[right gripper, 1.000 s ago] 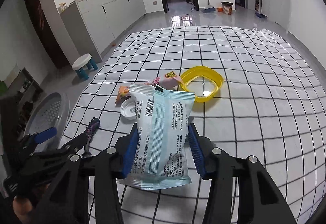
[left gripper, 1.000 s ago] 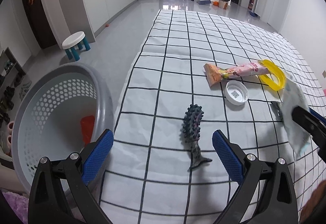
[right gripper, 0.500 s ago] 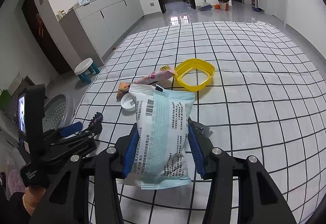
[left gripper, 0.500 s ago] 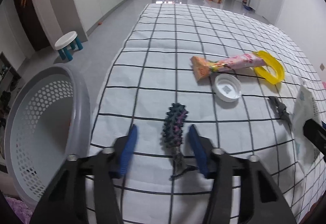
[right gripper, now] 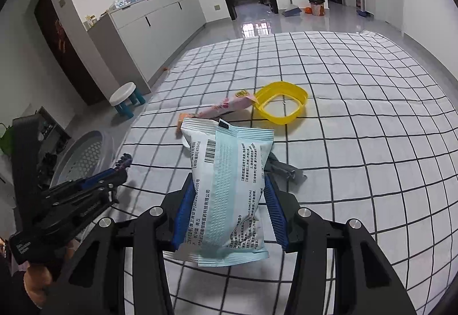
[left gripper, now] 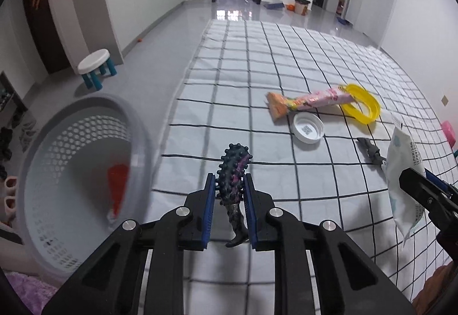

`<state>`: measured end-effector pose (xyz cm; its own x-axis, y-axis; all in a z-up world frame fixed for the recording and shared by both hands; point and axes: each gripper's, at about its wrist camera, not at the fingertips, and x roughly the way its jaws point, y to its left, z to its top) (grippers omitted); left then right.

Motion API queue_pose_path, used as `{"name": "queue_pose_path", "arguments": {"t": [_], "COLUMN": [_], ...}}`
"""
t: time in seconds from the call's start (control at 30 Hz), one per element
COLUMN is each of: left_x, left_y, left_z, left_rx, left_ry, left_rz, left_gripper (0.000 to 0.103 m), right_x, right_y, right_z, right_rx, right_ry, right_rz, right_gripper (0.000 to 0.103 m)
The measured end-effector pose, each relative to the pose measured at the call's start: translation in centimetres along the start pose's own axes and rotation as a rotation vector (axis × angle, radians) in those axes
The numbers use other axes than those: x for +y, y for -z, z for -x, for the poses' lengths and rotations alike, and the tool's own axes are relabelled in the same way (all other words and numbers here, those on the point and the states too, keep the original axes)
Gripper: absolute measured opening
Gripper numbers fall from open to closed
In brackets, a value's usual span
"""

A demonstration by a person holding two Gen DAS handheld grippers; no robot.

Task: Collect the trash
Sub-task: 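Carry the brush and packet over the grey basket with both tools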

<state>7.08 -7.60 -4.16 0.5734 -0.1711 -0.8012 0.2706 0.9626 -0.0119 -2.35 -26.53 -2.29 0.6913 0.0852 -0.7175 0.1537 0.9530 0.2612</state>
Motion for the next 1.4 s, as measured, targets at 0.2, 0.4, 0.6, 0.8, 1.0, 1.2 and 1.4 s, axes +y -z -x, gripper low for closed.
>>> {"name": "queue_pose_path", "arguments": {"t": [0.2, 0.4, 0.6, 0.8, 1.0, 1.2, 1.4], "left_x": [2.7, 6.1, 8.6, 11.0, 12.9, 14.5, 15.9], "left_y": [0.5, 1.4, 2.4, 3.1, 3.4, 3.3, 3.0], "left_z": [3.4, 5.5, 6.8, 7.4, 7.8, 7.4, 6.7], "left_rx": [-0.047, -0.079, -0.091, -0.086, -0.092, -0.084, -0.071], "left_ry": [-0.043, -0.064, -0.088, -0.096, -0.115, -0.126, -0.108], "left_rz": [0.029, 0.081, 0.121, 0.158, 0.183, 0.205, 0.221], "left_gripper": [0.02, 0.02, 0.02, 0.02, 0.02, 0.02, 0.02], "right_x": [2.3, 5.8, 9.1, 11.6, 13.6, 15.5, 17.5], "right_y": [0.0, 0.1, 0.3, 0.5, 0.3, -0.2, -1.0], "right_z": [0.8, 0.8, 0.6, 0.2, -0.4, -1.6, -2.5], "right_rx": [-0.009, 0.001, 0.015, 0.028, 0.036, 0.047, 0.052], "right_ry": [-0.028, -0.056, -0.095, -0.113, -0.135, -0.168, -0.188], "right_rz": [0.036, 0.089, 0.133, 0.167, 0.191, 0.216, 0.24], "right_gripper": [0.046, 0.046, 0.046, 0.046, 0.046, 0.046, 0.046]}}
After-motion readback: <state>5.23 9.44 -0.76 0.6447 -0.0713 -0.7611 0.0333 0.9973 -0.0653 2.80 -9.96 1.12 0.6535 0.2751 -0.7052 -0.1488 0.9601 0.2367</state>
